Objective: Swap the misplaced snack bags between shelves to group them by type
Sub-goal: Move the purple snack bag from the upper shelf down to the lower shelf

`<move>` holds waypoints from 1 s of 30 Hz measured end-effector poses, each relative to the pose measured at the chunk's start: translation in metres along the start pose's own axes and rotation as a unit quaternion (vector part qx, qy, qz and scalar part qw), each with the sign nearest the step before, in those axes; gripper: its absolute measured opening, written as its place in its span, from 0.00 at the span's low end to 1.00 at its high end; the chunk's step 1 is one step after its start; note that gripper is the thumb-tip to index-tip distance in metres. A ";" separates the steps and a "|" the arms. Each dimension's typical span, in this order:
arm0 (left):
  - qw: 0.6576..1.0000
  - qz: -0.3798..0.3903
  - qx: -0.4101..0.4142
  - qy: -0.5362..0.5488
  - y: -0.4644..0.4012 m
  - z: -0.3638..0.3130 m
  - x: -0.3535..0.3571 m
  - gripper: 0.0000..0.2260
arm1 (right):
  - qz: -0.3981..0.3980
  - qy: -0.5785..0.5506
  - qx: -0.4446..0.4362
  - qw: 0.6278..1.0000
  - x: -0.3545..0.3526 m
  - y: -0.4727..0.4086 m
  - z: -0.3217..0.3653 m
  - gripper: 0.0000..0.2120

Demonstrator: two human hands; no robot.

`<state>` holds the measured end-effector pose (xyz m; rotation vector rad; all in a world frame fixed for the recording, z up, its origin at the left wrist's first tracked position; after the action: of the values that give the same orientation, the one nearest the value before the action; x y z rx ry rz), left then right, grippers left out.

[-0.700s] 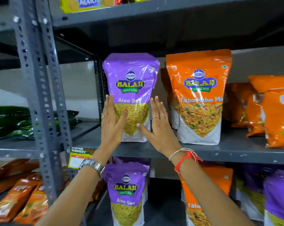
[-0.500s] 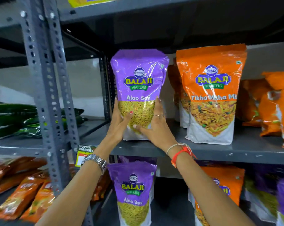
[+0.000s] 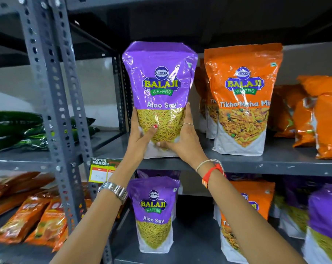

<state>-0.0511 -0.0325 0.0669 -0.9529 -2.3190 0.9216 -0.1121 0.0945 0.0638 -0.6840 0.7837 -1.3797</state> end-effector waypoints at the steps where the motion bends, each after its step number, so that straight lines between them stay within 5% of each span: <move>1: 1.000 -0.007 0.002 -0.002 0.006 -0.006 -0.003 0.34 | -0.002 -0.006 -0.007 1.000 -0.005 0.003 0.006 0.65; 13: 0.998 -0.044 -0.041 0.025 0.117 -0.040 -0.048 0.45 | 0.084 -0.015 -0.027 0.996 -0.056 0.090 0.045 0.61; 20: 0.984 -0.105 -0.143 -0.030 0.198 0.017 -0.068 0.37 | 0.151 -0.065 0.079 0.983 -0.051 0.174 -0.018 0.61; 30: 0.961 -0.140 -0.206 -0.121 0.297 0.100 -0.054 0.40 | 0.184 -0.007 0.187 0.965 -0.053 0.267 -0.116 0.58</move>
<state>0.0489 0.0452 -0.2249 -0.6601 -2.8331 0.4663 -0.0529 0.1727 -0.2154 -0.2347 0.5799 -1.1362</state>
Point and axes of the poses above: each hand's wrist, its own y-axis away from the middle knuckle, its own x-axis out of the palm, z = x × y, the point moved 10 cm from there along -y, towards the middle knuckle, and after that the axes turned 15 degrees about -z, right-handed, at the moved point
